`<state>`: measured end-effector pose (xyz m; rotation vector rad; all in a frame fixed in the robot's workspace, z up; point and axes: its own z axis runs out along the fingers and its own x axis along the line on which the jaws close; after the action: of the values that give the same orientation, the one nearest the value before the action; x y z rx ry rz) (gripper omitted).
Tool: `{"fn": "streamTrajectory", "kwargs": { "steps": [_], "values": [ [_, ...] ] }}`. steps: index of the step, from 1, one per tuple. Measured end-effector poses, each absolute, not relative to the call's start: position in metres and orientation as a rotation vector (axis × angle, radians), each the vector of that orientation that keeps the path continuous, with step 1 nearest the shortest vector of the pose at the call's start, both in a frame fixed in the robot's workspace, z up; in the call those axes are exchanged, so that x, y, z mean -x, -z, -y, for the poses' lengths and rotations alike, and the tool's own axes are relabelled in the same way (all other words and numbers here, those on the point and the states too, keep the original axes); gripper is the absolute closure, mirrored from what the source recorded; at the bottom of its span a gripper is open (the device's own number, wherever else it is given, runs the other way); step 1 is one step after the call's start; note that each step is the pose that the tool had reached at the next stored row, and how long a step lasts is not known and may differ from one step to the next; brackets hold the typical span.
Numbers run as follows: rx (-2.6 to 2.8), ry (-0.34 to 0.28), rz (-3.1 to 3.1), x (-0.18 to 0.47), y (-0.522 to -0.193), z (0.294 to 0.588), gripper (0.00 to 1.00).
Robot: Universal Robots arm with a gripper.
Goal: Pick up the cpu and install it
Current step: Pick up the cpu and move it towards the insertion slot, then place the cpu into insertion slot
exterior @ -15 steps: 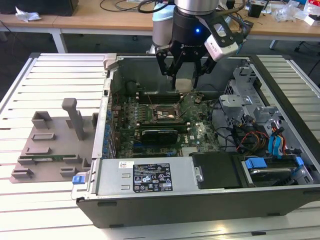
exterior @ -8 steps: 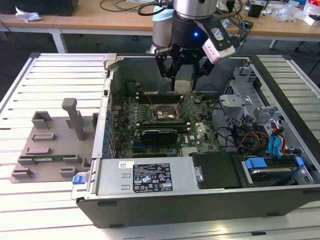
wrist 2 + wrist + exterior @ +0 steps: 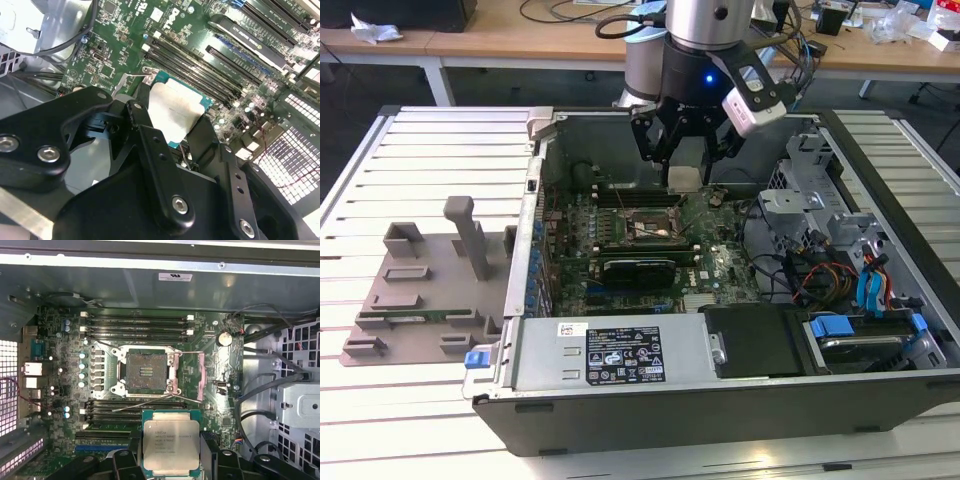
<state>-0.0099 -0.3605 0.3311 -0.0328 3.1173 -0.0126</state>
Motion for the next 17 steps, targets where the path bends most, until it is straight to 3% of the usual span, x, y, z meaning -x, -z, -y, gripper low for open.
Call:
{"fn": "streamTrajectory", "kwargs": {
  "steps": [17],
  "values": [
    [-0.014, 0.013, -3.118, 0.0099, -0.3307, 0.3605, 0.45]
  ]
}}
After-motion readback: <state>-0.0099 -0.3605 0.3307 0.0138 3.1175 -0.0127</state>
